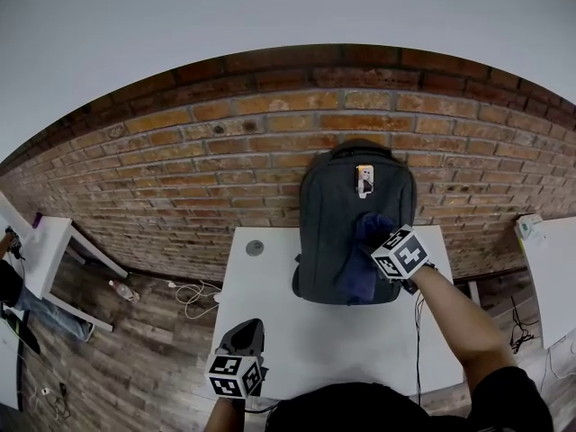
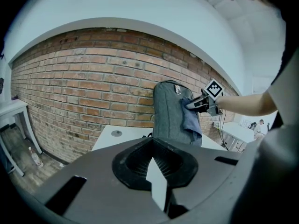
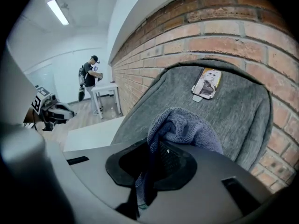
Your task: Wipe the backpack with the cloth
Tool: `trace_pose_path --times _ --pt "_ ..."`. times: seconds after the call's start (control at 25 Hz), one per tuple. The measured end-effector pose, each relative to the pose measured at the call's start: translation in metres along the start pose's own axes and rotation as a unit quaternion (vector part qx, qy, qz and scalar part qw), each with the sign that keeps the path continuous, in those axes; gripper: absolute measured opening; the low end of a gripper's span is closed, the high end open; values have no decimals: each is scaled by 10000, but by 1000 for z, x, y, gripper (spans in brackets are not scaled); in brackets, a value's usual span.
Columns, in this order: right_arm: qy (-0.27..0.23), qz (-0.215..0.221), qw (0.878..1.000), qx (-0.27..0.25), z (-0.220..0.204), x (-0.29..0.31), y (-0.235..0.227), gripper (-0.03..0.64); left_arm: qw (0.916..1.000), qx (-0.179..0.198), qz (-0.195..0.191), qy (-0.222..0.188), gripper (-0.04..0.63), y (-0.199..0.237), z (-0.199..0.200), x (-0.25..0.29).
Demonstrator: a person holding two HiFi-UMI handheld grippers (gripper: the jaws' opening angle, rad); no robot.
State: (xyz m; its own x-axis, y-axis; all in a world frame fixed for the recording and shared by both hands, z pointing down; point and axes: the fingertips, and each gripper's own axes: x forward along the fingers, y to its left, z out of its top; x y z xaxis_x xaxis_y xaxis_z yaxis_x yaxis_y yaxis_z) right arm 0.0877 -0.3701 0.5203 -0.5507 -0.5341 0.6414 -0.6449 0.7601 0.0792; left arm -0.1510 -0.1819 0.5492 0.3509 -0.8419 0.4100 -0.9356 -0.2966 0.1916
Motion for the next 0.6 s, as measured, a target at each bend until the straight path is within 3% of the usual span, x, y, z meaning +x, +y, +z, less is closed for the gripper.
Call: trace_pose_path --times 0.6 --pt "-75 -418 9989 -196 85 5 -63 40 9999 -47 115 57 -3 9 -2 2"
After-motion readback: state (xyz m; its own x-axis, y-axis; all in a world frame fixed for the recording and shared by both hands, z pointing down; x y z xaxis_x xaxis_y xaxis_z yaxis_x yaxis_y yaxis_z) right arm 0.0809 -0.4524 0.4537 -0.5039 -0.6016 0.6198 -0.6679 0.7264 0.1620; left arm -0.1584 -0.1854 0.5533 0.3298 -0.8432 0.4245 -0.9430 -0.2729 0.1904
